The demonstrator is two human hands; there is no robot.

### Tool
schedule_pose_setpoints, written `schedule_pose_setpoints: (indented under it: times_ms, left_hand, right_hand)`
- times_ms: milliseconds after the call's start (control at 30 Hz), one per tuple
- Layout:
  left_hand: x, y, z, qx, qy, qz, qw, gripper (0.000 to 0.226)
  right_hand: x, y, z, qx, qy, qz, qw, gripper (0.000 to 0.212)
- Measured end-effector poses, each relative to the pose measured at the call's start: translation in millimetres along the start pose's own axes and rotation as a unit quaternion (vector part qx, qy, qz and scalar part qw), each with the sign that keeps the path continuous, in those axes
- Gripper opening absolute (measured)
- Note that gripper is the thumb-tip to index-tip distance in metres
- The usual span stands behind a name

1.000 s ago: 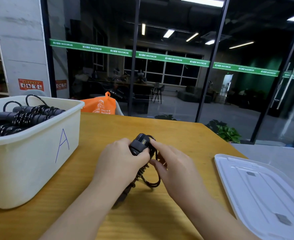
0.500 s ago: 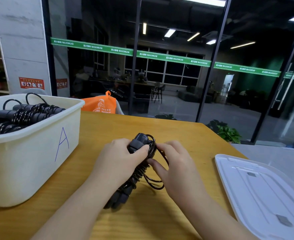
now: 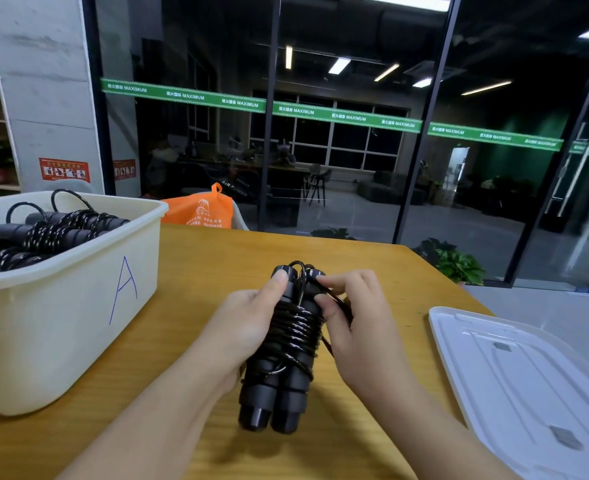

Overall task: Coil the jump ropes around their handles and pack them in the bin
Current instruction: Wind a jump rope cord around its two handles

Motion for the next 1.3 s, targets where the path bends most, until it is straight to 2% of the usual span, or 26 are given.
schedule_pose_setpoints:
  times_ms: [100,167,267,400,467,533,633,733,833,900,1067,1167,1300]
  left_hand:
    - [2.1,1.9,0.0,0.015,0.001,0.007,1.0,0.051]
    - [2.0,0.9,-0.9,0.037,0.005,0.018,0.999,0.055]
    - [1.6,1.8,-1.2,0.036,0.047,0.074,0.996,0.071]
    - [-2.5,1.2,-0.1,-0.016,0.127,0.137,0.982,0.034]
    - [-3.6,-0.6,0.0,-0.044,0.169,0.161,0.971,0.029]
    - [-5.0,-1.3,-1.5,-0.075,0.176,0.172,0.966,0.023]
    - [-4.9,-3.2,1.5,-0.123,0.181,0.182,0.959,0.02]
    - [-3.8,-2.2,4.4,-0.144,0.19,0.176,0.955,0.028]
    - [-4.4,7.4,-7.2,-0.141,0.077,0.102,0.982,0.048]
    - [-5.2,6.5,-10.3,-0.133,0.081,0.096,0.983,0.05]
    - [-4.4,-4.3,3.5,-0.156,0.184,0.174,0.955,0.028]
    - [-4.1,-7.6,8.3,-0.179,0.228,0.222,0.931,0.033]
    - [-3.7,-14.3,15.2,-0.184,0.259,0.293,0.902,0.044]
  right_hand:
    - [-0.3,-3.8,4.0,0.047,0.131,0.156,0.978,0.017]
    - [-1.3,-3.4,5.6,0.061,0.183,0.201,0.96,0.023]
    - [-2.0,-1.0,6.5,0.076,0.153,0.177,0.969,0.028]
    - [-1.2,0.2,-0.9,0.069,0.144,0.167,0.973,0.027]
    - [-1.1,-1.1,-3.3,0.071,0.141,0.179,0.971,0.031]
    - [2.5,-1.3,-5.8,0.08,0.052,0.14,0.986,0.037]
    - [13.5,2.3,-10.1,0.074,-0.006,0.07,0.995,0.026]
    - [14.0,5.2,-16.2,0.062,0.031,0.097,0.993,0.019]
    - [10.9,5.7,-21.8,0.077,0.069,0.117,0.988,0.017]
    - [9.0,5.1,-22.1,0.051,0.101,0.133,0.985,0.017]
    - [10.8,2.6,-6.6,-0.012,0.129,0.176,0.976,0.008]
    - [6.8,2.7,-6.4,-0.055,0.132,0.199,0.969,0.013]
    - [4.7,2.3,-6.6,-0.061,0.136,0.217,0.965,0.015]
Point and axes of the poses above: each hand's wrist, its own y-axis towards the middle knuckle, its own z-axis out of the palm, x = y × z, the point moved 2 cm from there along y, towards the middle knuckle, and after that the axes turned 11 degrees about -z, right-handed, at the moved point
